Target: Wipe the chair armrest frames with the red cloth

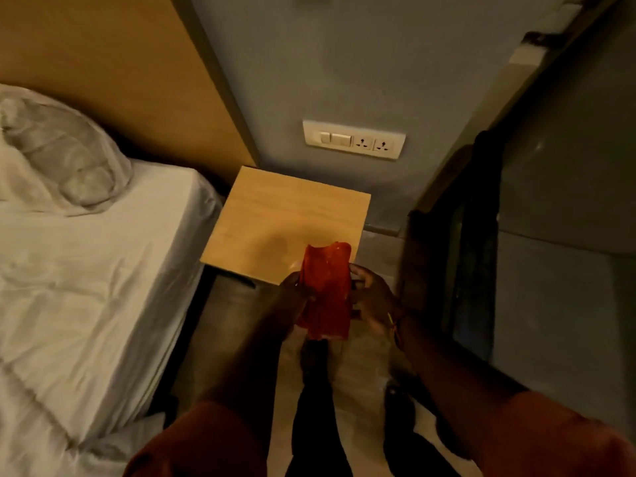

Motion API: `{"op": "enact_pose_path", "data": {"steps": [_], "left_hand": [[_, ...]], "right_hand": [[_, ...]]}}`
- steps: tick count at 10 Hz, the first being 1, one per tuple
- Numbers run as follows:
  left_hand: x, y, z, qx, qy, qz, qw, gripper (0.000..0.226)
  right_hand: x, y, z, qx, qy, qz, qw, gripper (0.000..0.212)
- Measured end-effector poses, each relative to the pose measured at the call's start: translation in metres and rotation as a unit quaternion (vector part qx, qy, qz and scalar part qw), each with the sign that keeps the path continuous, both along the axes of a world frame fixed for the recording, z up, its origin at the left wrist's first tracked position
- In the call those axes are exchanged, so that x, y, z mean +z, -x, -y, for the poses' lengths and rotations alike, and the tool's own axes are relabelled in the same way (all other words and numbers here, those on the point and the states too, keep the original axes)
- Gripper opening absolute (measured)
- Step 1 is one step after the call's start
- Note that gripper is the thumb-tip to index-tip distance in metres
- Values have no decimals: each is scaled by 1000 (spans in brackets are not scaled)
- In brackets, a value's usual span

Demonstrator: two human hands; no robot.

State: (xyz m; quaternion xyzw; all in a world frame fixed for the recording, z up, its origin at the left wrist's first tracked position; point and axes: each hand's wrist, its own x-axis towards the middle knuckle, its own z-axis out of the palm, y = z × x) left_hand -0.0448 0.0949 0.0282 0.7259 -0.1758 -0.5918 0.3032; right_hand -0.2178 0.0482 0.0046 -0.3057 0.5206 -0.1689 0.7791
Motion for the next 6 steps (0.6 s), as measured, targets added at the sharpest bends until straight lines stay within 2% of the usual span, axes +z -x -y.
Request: {"op": "enact_pose_path", "data": {"steps": [1, 2, 3, 4, 5, 6], "left_hand": [[-49, -36, 39, -57, -13, 47, 997, 27], [-82, -62, 71, -67, -11, 53, 996, 20], [-101, -78, 96, -65, 23, 79, 995, 25], [-106, -87, 113, -143, -19, 157, 977, 49], [-109, -94, 111, -211, -100, 250, 940, 78], [-93, -91, 111, -195, -90, 262, 941, 81]], "right_hand": [[-31, -38, 25, -40, 17, -51, 998, 69], [-60, -66, 51, -63, 9, -75, 995, 75], [-83, -82, 78, -55, 21, -77, 995, 63], [-87, -87, 102, 11, 51, -121, 991, 66], [-81, -80, 114, 54, 62, -178, 981, 73], [-63, -70, 117, -3, 88, -177, 980, 70]]}}
